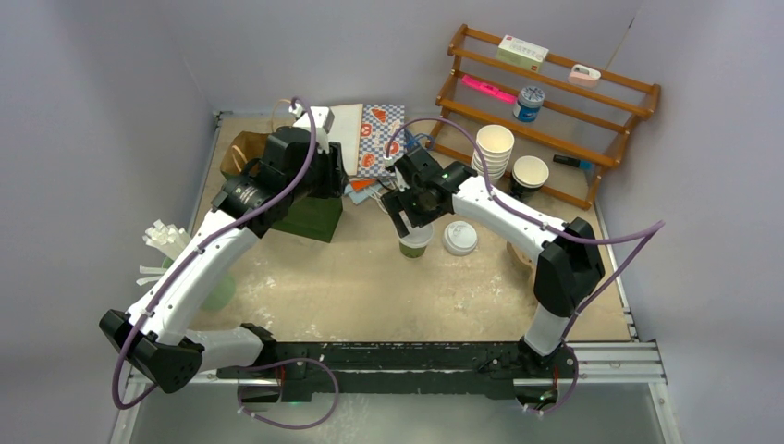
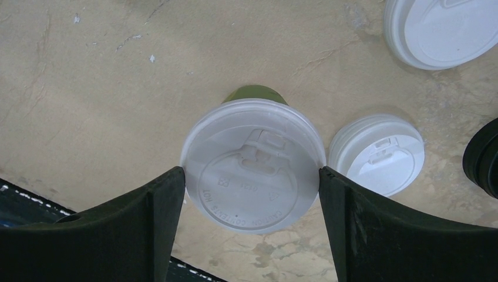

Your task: Pack the takeout coffee

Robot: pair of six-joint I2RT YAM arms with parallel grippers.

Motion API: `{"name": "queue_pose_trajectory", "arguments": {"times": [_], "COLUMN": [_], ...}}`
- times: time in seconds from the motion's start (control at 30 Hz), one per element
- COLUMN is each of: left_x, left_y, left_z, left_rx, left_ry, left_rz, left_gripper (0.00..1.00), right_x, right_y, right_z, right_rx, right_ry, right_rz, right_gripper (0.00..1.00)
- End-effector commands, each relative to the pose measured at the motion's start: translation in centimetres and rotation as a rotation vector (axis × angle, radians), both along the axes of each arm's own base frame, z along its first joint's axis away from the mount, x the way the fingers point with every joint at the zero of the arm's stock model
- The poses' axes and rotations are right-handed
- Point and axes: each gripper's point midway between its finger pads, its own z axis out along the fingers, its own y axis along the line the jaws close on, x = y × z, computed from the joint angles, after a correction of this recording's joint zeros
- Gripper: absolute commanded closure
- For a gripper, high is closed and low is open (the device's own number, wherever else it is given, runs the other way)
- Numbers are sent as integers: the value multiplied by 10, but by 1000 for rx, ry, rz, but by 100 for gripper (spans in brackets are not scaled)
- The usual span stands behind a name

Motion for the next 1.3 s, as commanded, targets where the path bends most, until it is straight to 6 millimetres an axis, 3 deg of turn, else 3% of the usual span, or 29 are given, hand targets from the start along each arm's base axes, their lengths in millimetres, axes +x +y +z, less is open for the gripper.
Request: {"name": "queue_pose_trajectory", "arguments": {"times": [0.0,0.4,1.27], "left_x": [3,3,1], "left_y": [-2,-1,-1], "left_z": [5,3,0], "left_rx": [-17,-13,-18], "left_ry": [-23,-20,-15], "left_rz": [-4,-6,-3], "left_gripper": [57,57,57], "right_x": [-14,-18,-44], "right_y": [-7,-15,-27], "right_z": [-5,-20,-55], "right_rx": [-17,-74,-199], "right_ry": [43,54,75], "right_rz": [2,-2,31], "right_gripper": [15,20,16]}}
